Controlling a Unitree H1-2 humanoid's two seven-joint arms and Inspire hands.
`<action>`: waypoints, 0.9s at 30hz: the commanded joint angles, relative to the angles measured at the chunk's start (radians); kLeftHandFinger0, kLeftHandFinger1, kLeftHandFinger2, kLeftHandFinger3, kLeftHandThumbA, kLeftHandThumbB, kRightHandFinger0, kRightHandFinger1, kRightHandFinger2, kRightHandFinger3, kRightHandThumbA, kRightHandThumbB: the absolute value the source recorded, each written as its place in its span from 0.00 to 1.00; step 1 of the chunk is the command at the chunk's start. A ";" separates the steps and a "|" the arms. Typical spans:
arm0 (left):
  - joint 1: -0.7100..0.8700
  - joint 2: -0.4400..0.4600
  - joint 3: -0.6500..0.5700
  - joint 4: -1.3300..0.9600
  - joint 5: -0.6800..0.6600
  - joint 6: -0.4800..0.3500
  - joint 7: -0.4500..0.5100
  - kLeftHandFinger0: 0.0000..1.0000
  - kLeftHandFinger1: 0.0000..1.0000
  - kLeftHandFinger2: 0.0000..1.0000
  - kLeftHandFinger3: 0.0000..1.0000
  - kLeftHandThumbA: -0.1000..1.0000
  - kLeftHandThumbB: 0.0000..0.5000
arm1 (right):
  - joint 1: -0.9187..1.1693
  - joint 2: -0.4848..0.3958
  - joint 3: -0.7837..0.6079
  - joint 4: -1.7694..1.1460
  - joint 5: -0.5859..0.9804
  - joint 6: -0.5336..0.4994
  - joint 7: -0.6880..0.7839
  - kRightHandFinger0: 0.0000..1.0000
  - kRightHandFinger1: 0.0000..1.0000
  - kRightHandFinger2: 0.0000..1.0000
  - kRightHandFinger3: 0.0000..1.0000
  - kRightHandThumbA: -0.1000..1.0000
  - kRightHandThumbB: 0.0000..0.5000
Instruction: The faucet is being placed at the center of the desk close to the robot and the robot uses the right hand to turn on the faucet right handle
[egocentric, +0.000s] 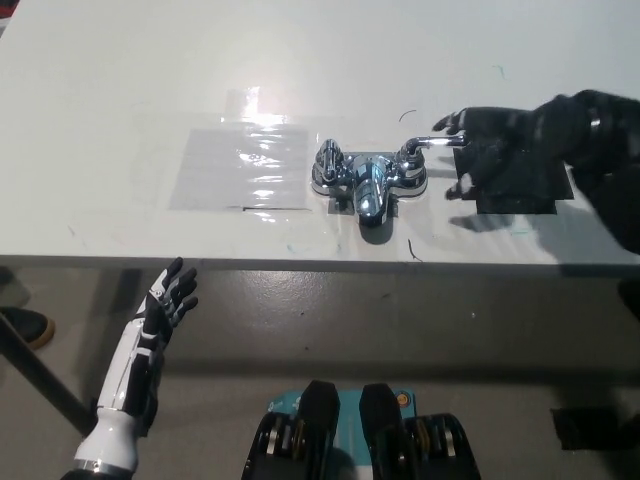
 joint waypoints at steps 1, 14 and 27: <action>-0.104 0.025 0.037 -0.015 -0.028 -0.060 0.005 1.00 1.00 1.00 1.00 1.00 0.48 | -0.288 -0.400 -0.177 -0.613 0.240 0.152 0.433 1.00 1.00 1.00 1.00 0.77 0.97; -0.161 0.019 0.052 0.009 -0.034 -0.069 0.013 1.00 1.00 1.00 1.00 1.00 0.50 | -0.305 -0.500 -0.318 -0.704 0.273 0.159 0.378 1.00 1.00 1.00 1.00 0.87 1.00; -0.198 0.026 0.066 -0.011 -0.047 -0.025 -0.006 1.00 1.00 1.00 1.00 1.00 0.47 | 0.349 -0.166 -0.994 -1.409 0.680 0.161 -0.190 1.00 1.00 1.00 1.00 1.00 0.74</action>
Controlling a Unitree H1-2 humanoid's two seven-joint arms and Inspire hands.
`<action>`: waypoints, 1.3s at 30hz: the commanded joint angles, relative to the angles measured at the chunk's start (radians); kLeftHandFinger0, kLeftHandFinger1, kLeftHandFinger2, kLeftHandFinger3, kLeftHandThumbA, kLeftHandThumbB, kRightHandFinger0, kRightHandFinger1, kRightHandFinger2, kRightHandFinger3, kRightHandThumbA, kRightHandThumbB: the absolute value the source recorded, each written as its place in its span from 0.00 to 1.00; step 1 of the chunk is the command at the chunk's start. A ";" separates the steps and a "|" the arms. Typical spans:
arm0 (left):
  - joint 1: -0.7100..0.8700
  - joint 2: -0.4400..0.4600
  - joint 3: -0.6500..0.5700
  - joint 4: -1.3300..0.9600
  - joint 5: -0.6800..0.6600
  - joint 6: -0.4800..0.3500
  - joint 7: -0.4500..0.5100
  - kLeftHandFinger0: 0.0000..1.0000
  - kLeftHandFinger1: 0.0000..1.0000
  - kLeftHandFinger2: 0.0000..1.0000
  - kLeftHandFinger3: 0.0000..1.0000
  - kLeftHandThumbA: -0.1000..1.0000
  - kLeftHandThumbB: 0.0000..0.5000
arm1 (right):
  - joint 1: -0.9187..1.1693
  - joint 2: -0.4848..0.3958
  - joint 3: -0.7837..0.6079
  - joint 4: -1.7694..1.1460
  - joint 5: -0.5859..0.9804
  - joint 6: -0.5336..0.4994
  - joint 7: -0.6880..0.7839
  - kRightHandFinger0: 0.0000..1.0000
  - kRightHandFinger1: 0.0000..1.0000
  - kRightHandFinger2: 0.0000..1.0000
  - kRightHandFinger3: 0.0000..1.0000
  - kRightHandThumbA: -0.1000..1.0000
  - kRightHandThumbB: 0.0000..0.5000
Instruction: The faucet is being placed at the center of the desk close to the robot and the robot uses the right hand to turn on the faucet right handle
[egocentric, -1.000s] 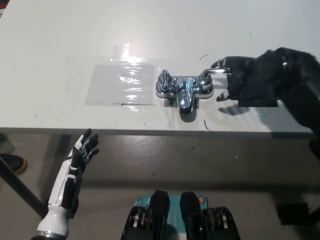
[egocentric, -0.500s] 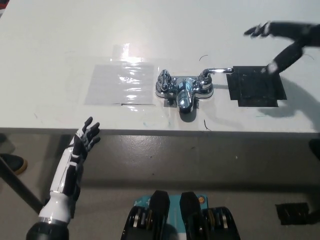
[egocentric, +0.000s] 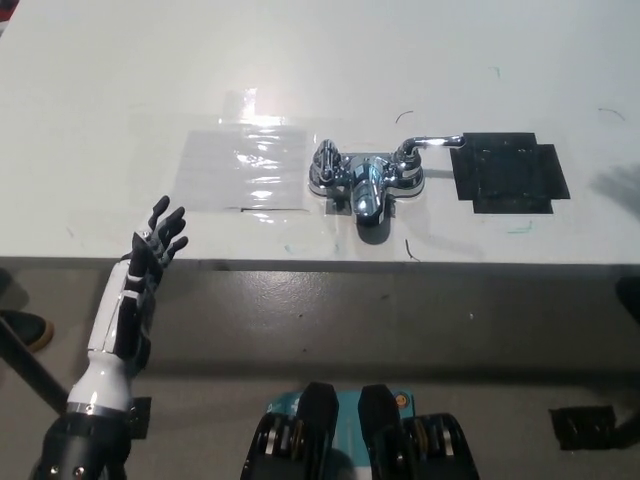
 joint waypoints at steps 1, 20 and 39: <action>-0.068 0.025 0.020 -0.037 -0.038 -0.024 -0.005 1.00 1.00 1.00 1.00 1.00 0.46 | 0.272 0.252 -0.409 -0.460 0.418 0.051 -0.411 1.00 1.00 1.00 1.00 1.00 0.75; -0.036 0.027 0.000 -0.075 -0.040 0.008 -0.020 1.00 1.00 1.00 1.00 1.00 0.37 | 0.795 0.843 -0.338 -0.179 0.277 -0.411 -0.413 1.00 1.00 1.00 1.00 1.00 0.55; 0.088 0.036 -0.017 -0.114 -0.034 0.003 -0.040 1.00 1.00 1.00 1.00 1.00 0.37 | 0.960 0.938 -0.245 0.232 0.113 -0.699 -0.528 1.00 1.00 1.00 1.00 1.00 0.13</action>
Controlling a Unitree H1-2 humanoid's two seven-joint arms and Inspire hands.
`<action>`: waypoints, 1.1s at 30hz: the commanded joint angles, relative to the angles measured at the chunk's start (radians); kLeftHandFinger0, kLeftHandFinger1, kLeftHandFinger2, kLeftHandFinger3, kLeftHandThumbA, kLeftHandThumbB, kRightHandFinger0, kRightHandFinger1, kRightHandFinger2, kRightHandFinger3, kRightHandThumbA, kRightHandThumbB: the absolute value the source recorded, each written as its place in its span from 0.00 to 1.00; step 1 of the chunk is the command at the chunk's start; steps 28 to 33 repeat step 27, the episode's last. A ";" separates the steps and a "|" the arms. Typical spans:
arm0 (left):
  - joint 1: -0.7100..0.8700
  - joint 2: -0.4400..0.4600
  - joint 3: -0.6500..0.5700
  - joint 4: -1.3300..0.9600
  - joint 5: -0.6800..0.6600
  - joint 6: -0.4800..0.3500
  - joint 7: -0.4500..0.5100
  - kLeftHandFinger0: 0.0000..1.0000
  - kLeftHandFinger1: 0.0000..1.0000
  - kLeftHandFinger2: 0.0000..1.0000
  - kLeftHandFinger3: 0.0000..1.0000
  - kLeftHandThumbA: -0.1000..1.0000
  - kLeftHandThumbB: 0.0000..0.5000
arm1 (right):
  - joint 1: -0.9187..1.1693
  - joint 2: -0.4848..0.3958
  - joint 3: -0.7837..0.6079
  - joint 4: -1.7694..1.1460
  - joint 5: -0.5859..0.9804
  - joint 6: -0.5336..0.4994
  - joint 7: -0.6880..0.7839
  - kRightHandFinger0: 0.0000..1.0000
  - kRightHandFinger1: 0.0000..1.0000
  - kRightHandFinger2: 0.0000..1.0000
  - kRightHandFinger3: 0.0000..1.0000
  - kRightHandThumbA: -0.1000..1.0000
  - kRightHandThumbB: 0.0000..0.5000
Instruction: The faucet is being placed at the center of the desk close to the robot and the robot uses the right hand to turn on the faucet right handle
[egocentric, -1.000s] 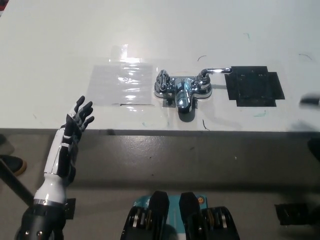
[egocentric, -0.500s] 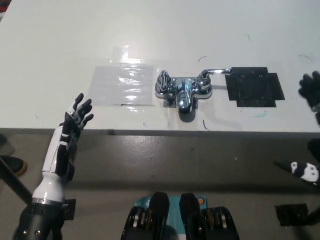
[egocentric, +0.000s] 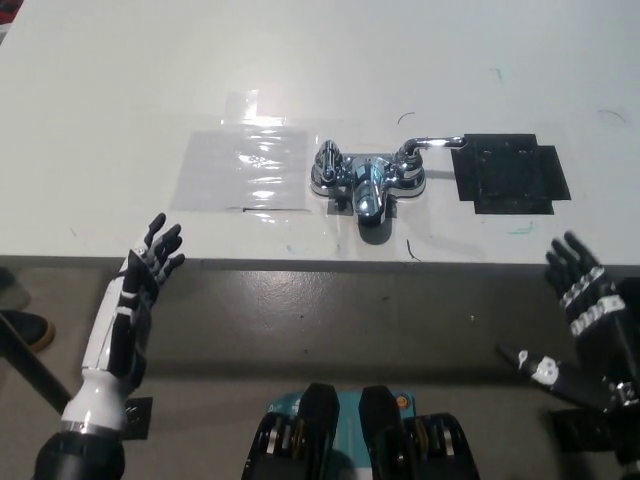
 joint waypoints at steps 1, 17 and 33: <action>0.031 0.026 -0.016 -0.082 -0.012 -0.013 -0.033 1.00 1.00 1.00 1.00 1.00 0.37 | 0.039 0.009 0.048 0.047 -0.076 -0.255 -0.112 1.00 1.00 1.00 1.00 1.00 0.12; 0.121 0.029 -0.034 -0.091 -0.012 -0.016 -0.044 1.00 1.00 1.00 1.00 1.00 0.36 | 0.133 -0.043 0.148 0.081 -0.049 -0.257 -0.164 1.00 1.00 1.00 1.00 0.97 0.23; 0.145 0.027 -0.041 -0.101 0.012 0.010 -0.036 1.00 1.00 1.00 1.00 1.00 0.33 | 0.162 -0.057 0.180 0.071 -0.076 -0.239 -0.215 1.00 1.00 1.00 1.00 0.97 0.29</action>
